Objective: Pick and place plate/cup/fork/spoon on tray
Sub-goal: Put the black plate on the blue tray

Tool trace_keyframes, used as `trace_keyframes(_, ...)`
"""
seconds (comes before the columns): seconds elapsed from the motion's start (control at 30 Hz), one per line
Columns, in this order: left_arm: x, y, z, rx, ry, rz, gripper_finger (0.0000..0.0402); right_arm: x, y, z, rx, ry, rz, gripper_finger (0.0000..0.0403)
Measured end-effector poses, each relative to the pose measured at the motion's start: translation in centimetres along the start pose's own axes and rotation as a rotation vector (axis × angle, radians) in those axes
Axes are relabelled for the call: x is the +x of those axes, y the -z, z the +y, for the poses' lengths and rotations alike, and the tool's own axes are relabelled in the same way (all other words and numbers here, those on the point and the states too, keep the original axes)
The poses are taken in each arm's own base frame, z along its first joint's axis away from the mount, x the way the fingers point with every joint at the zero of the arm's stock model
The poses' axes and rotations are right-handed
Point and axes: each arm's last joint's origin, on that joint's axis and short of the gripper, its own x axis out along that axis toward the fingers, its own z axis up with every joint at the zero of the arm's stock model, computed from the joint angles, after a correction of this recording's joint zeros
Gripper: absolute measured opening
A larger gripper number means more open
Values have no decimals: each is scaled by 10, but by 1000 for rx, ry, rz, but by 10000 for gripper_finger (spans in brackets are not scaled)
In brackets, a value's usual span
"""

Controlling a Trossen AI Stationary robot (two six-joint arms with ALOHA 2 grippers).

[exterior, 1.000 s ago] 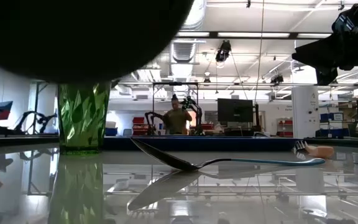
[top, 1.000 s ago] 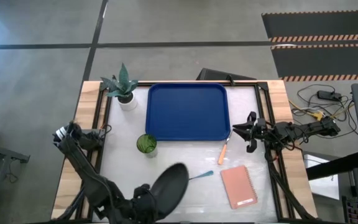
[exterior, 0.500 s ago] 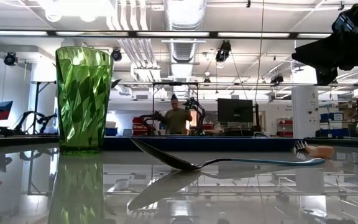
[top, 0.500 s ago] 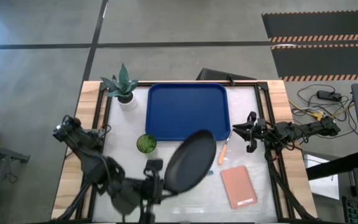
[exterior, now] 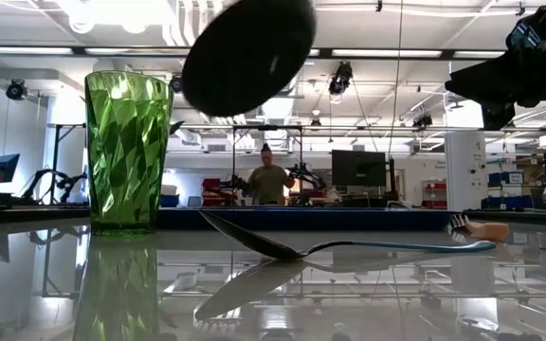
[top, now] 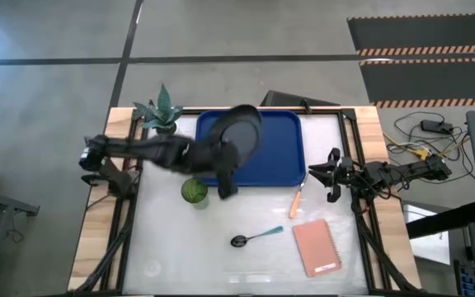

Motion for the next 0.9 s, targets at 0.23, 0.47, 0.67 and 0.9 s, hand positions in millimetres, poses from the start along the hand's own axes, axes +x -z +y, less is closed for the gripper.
trace_keyframes(0.23,43,1,55,-143,-123,81,0,0,0,0,-1,0,0,68)
trace_keyframes(0.47,86,11,69,-261,-101,45,0,0,0,0,-12,0,1,68)
trace_keyframes(0.67,105,20,67,-311,-93,18,0,0,0,0,-14,0,1,68)
trace_keyframes(0.9,133,34,65,-305,-112,66,0,0,0,0,-25,0,1,68)
